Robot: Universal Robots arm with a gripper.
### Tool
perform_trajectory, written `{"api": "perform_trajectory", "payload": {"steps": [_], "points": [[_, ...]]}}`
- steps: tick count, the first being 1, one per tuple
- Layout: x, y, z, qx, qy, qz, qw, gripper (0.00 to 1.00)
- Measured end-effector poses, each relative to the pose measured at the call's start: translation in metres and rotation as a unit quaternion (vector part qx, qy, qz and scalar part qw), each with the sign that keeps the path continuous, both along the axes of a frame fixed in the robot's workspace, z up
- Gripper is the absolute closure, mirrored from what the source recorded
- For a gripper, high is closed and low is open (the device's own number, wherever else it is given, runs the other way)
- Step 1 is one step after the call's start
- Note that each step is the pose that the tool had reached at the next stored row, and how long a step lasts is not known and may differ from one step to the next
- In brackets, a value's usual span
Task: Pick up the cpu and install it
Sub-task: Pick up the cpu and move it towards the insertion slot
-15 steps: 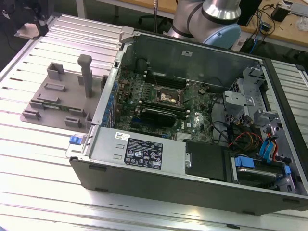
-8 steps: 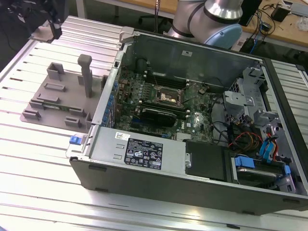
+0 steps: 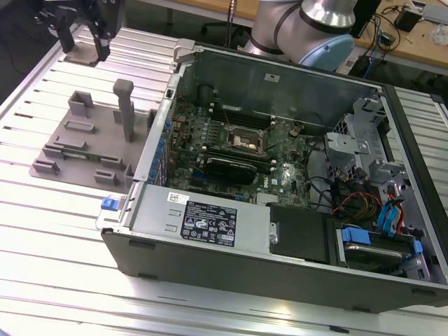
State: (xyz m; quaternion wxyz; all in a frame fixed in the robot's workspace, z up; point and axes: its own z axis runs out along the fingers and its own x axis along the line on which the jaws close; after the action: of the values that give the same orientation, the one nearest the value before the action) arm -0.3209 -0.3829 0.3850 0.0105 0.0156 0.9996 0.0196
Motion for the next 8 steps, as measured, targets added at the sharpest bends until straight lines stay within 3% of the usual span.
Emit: {"api": "perform_trajectory", "payload": {"steps": [8], "points": [[0.041, -0.0002, 0.0, 0.0, 0.0018, 0.0, 1.0, 0.45]]}}
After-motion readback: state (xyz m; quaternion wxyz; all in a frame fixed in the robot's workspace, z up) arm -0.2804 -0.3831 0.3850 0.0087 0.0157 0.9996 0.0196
